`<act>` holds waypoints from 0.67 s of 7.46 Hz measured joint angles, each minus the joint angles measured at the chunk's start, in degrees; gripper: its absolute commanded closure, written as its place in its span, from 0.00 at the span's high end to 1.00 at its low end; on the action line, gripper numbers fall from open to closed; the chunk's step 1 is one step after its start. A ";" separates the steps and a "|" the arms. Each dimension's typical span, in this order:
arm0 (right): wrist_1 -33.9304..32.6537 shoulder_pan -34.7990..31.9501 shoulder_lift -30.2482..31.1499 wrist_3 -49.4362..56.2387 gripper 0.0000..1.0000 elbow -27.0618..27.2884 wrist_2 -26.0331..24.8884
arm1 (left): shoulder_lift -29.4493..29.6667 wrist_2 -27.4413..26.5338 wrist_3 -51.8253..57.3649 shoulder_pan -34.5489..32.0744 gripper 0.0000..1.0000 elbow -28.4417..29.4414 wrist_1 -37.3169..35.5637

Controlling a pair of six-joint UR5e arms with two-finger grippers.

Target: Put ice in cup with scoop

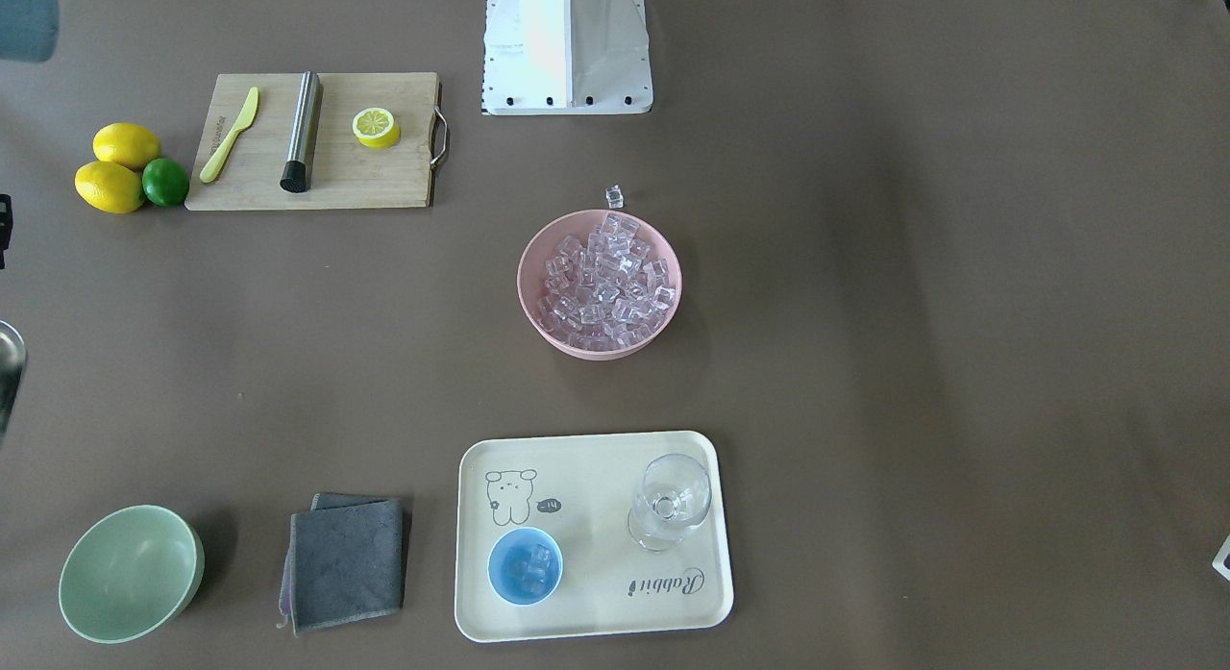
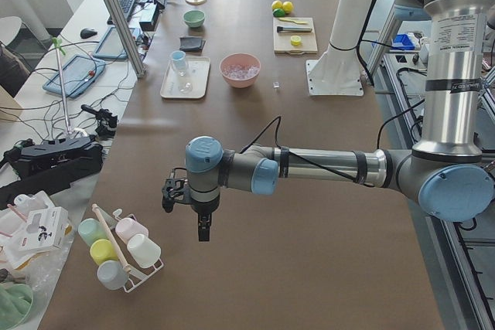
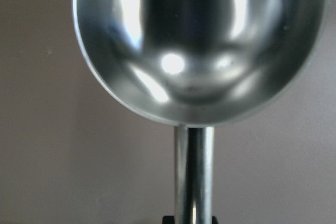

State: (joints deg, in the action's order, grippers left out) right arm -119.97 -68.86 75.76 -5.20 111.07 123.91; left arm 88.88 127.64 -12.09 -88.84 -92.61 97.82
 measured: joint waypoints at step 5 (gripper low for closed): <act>26.05 -7.74 21.22 -2.36 0.00 -7.27 8.01 | 0.46 0.08 -0.04 0.77 0.99 1.63 0.00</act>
State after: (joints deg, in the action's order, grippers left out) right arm -93.92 -76.61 96.98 -7.56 103.80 131.92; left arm 89.34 127.72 -12.12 -88.07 -90.98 97.83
